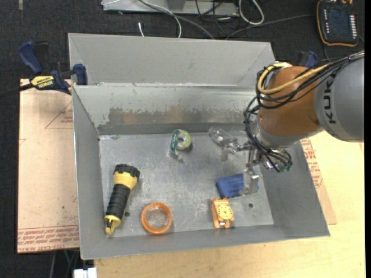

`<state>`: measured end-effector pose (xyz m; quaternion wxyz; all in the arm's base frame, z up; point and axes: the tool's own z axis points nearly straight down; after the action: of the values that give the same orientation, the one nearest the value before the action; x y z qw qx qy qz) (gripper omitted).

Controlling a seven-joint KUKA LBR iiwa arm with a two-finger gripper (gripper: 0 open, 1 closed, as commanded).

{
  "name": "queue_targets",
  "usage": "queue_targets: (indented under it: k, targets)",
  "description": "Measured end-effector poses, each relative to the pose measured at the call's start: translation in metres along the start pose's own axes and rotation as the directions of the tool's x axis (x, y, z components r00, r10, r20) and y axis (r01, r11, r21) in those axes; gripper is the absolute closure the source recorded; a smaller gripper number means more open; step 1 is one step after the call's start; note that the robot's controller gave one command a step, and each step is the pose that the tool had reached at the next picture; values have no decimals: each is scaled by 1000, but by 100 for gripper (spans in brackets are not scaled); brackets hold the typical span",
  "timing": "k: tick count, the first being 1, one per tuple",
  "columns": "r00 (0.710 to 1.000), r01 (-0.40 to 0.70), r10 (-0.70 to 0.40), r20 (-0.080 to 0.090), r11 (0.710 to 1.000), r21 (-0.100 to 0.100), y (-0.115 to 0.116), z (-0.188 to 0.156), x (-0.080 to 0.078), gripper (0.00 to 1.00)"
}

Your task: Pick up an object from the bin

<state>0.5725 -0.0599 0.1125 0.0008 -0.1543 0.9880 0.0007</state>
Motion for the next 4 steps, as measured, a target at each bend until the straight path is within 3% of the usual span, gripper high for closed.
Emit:
queue_targets:
  k: [1, 2, 3, 4]
  targets:
    - [1000, -22, 22, 5, 1000, 1, -12, -13, 2, 0]
    - [1000, 5, -5, -4, 1000, -3, -4, 13, 16, 0]
    - [999, 48, -48, 7, 999, 1, -22, 43, 18, 0]
    - [1000, -5, 5, 10, 1000, 1, -14, 41, 28, 100]
